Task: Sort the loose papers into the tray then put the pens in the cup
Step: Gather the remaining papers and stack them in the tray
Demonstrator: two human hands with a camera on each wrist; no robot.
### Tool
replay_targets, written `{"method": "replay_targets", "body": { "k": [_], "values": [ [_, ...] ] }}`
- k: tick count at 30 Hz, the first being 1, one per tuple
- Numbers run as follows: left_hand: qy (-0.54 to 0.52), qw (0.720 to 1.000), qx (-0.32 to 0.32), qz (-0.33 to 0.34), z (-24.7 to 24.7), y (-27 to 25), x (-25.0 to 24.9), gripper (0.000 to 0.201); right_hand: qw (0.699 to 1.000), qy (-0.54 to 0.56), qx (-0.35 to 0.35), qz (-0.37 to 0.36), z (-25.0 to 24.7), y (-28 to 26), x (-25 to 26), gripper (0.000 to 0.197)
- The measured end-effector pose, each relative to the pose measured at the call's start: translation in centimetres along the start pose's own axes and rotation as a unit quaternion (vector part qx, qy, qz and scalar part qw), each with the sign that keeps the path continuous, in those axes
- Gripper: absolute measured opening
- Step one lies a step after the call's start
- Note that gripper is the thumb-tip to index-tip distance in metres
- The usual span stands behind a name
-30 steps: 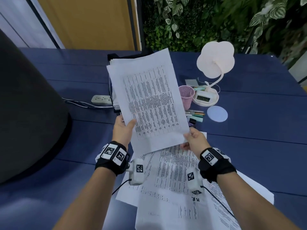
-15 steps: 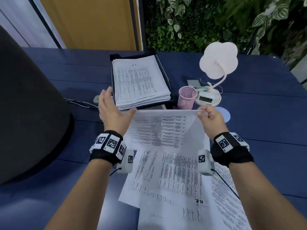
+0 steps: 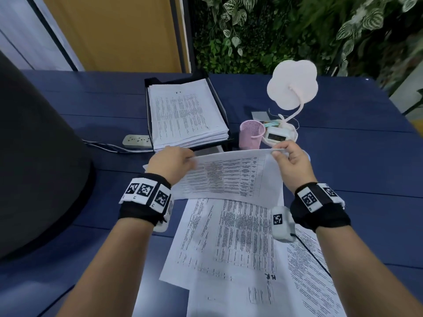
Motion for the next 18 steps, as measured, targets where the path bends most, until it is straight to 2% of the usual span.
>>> {"method": "replay_targets", "body": {
  "k": [3, 6, 8, 10, 12, 14, 18],
  "values": [
    [0.018, 1.000, 0.000, -0.005, 0.0, 0.0, -0.4, 0.012, 1.000, 0.011, -0.014, 0.015, -0.6, -0.2, -0.6, 0.014],
    [0.092, 0.994, 0.066, -0.002, 2.3, 0.3, -0.4, 0.027, 0.997, 0.017, -0.016, 0.067, -0.7, -0.8, -2.6, 0.024],
    [0.091, 0.992, 0.088, -0.013, 3.4, 0.5, -0.1, 0.021, 0.996, 0.010, -0.012, 0.090, -0.6, -1.4, -3.6, 0.022],
    [0.096, 0.992, 0.077, -0.019, 3.4, 0.8, 0.1, 0.006, 0.995, 0.001, -0.011, 0.101, -0.6, -1.8, -4.1, 0.020],
    [0.100, 0.994, 0.037, -0.027, 2.5, 1.0, 0.1, 0.024, 0.994, 0.003, -0.014, 0.107, -0.7, -1.9, -4.1, 0.020],
    [0.093, 0.995, 0.012, -0.035, 1.7, 1.1, 0.2, 0.033, 0.995, -0.009, -0.016, 0.098, -0.9, -1.7, -3.3, 0.016],
    [0.104, 0.994, -0.023, -0.003, 0.6, 1.4, -0.5, 0.027, 0.984, -0.172, 0.025, 0.049, -0.3, -0.7, -0.5, 0.011]
  ]
}}
Point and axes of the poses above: each hand's wrist, its own y-axis towards the middle knuckle, its own z-axis out of the palm, x = y × z, the point moved 10 cm from there along y, towards the middle knuckle, and after that the axes turned 8 degrees about y, right-handed, at the moved point
